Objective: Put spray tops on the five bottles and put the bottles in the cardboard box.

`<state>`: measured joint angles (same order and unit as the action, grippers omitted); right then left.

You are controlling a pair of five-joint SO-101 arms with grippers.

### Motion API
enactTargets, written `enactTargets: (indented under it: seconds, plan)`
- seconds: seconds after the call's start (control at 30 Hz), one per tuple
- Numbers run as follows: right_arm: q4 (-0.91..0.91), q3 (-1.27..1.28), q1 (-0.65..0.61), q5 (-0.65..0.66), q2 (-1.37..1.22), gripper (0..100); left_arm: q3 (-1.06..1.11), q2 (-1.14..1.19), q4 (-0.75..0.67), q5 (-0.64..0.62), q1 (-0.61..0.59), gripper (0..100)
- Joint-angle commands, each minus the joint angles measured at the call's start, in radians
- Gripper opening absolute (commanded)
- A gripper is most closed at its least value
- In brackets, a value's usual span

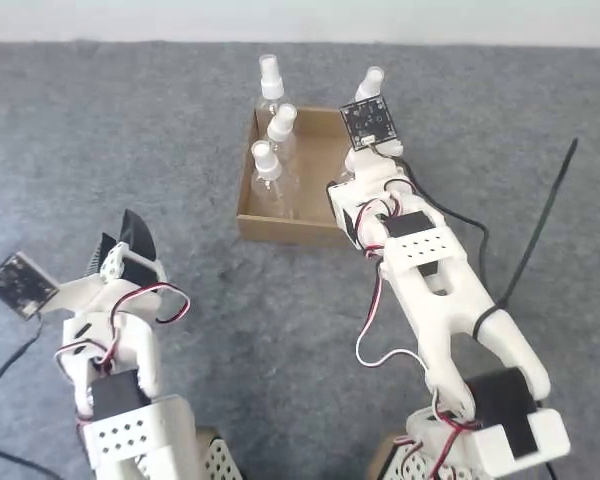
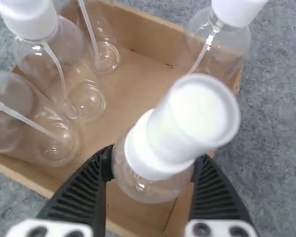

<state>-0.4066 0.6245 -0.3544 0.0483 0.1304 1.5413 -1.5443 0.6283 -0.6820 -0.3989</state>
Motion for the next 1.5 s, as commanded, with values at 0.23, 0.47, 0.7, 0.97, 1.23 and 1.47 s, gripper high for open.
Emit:
enactTargets:
  seconds: [0.23,0.47,0.7,0.97,1.23,1.47]
  plan:
    - [0.008,-0.078,0.010,-0.005,0.019,22.9,-0.007,-0.012,-0.028,-0.008,-0.006,16]
    - [0.007,-0.078,0.008,-0.005,0.027,23.1,-0.007,-0.012,-0.028,-0.008,-0.006,16]
    - [-0.036,-0.091,0.007,-0.003,0.030,25.8,-0.007,-0.012,-0.028,-0.008,-0.006,16]
    - [-0.205,-0.178,0.007,-0.041,0.030,34.8,-0.007,-0.012,-0.028,-0.008,-0.006,16]
    - [-0.348,-0.175,-0.015,-0.049,0.134,34.8,-0.007,-0.012,-0.029,-0.006,-0.006,16]
    - [-0.406,-0.064,-0.036,-0.049,0.305,34.5,-0.005,-0.012,-0.028,-0.002,-0.002,16]
